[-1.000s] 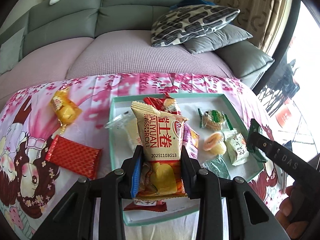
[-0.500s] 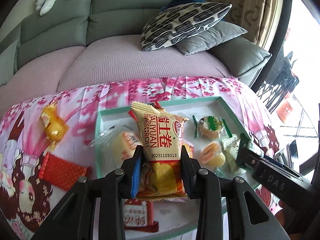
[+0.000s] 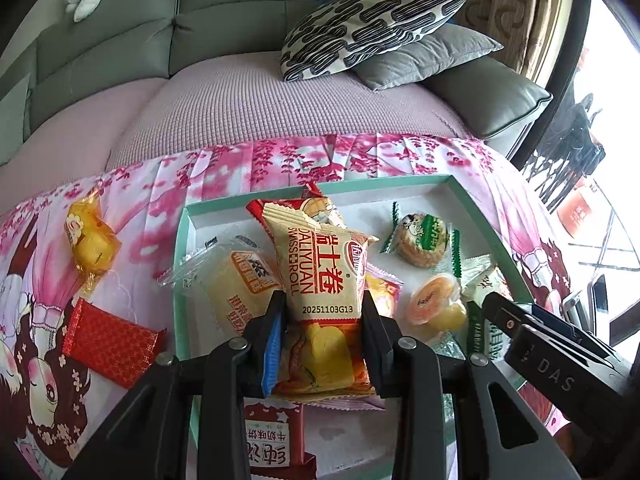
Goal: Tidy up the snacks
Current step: 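Carry the swiss-roll bag and biscuit carton over the tray with both tools, then lower the swiss-roll bag and biscuit carton into the tray and open both tools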
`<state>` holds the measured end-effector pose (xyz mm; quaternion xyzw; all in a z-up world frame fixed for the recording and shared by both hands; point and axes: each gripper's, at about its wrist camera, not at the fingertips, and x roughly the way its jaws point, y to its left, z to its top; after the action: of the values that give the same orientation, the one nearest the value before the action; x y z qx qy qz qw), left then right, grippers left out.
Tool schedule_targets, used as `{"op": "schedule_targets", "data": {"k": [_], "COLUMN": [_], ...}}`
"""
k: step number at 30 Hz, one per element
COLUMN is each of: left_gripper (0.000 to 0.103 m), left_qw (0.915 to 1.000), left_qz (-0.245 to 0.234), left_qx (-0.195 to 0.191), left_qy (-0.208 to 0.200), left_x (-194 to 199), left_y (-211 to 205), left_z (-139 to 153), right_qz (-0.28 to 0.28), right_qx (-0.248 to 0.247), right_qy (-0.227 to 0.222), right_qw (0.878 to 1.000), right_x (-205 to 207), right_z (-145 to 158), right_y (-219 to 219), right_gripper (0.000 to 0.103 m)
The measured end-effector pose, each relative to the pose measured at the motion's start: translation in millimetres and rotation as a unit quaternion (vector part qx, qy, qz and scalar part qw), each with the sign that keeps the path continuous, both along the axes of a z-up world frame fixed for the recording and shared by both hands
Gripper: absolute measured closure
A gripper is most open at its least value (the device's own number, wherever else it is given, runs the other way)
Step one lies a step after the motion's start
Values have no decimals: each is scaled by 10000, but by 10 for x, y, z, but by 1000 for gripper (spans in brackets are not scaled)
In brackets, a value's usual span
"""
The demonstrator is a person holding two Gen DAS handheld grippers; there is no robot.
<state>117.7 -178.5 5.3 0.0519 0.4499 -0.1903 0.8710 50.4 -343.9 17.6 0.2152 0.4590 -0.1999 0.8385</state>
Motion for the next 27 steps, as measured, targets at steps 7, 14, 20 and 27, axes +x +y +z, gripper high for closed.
{"op": "schedule_targets", "data": {"k": [7,14,20,27], "left_gripper": [64,42,38,36], "left_qw": [9999,9997,9995,9978], "left_qz": [82,80,191,572], "left_qx": [15,-133,-233,-329], "left_qy": [81,199,81,91], "left_x": [28,-28,-101,-114], "left_y": [28,63,154,333], "left_z": [-30,54,203,291], "right_qz": [17,120,203,191], "right_qx": [31,27,-34,-64], "right_qy": [-11,-68,-140,-151], "right_qw": [10000,9999,9997,9997], "right_x": [0,-2,-17,-41], "right_z": [8,37,89,123], "right_y": [-16,1,25,11], "right_gripper": [38,29,21,20]}}
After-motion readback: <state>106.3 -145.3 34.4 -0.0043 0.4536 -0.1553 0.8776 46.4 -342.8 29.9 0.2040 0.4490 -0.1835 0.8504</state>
